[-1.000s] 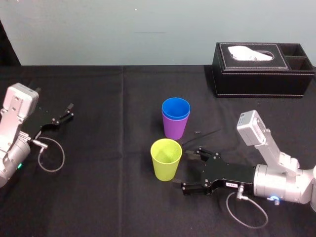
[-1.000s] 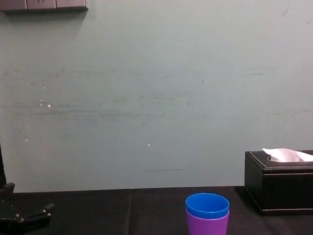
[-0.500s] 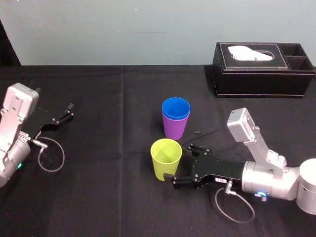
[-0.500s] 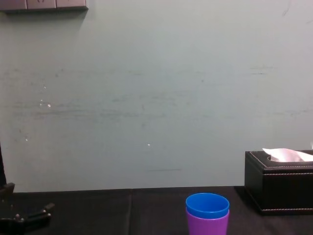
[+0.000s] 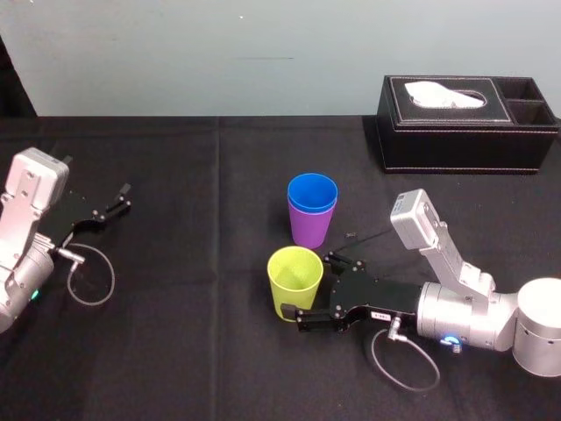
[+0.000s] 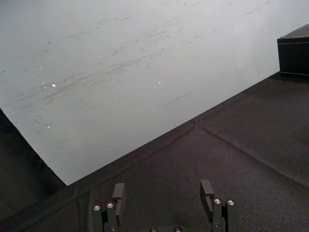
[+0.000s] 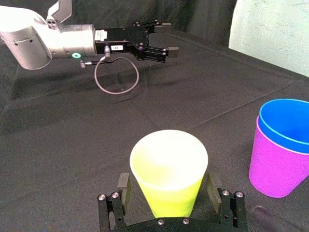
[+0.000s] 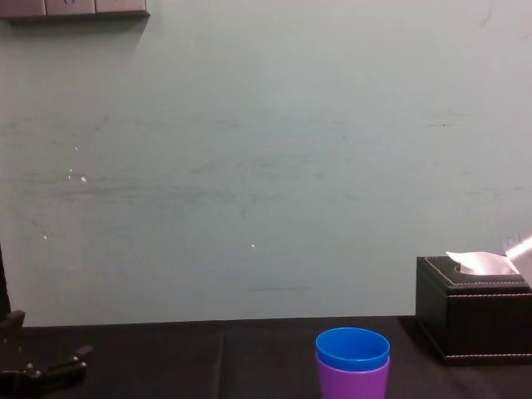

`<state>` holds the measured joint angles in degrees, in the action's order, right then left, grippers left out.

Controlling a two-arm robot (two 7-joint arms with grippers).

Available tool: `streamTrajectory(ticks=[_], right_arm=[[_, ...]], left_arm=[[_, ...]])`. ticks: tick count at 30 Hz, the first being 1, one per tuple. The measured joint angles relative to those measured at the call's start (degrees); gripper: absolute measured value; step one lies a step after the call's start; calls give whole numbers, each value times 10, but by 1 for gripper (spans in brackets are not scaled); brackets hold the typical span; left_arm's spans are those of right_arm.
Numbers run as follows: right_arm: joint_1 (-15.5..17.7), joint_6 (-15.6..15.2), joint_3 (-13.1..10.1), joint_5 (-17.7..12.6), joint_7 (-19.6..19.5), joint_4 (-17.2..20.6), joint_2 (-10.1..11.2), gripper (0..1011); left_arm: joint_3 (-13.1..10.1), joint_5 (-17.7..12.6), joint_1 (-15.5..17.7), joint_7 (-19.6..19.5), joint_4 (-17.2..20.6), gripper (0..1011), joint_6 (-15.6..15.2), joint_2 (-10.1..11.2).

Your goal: Stack the three plastic cups sequentially using one hand.

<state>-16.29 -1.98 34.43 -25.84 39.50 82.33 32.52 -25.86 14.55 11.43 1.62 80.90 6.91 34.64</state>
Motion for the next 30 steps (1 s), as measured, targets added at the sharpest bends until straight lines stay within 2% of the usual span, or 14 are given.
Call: streamTrajectory(ticks=[20,25,26,29,30], right_arm=[[-2,4,0,3,0,-5,-5,998],[-2,4,0,3,0,-4,-4,908],[-2,4,0,3,0,-4,-4,862],[-2,4,0,3,0,-4,-4,812],[-2,4,0,3,0,-4,-4,760]], left_arm=[[0,0,0,0,0,1011,0,0],[0,0,0,0,0,1011,0,0],[0,0,0,0,0,1011,0,0],[0,0,0,0,0,1011,0,0],[0,0,0,0,0,1011,0,0]])
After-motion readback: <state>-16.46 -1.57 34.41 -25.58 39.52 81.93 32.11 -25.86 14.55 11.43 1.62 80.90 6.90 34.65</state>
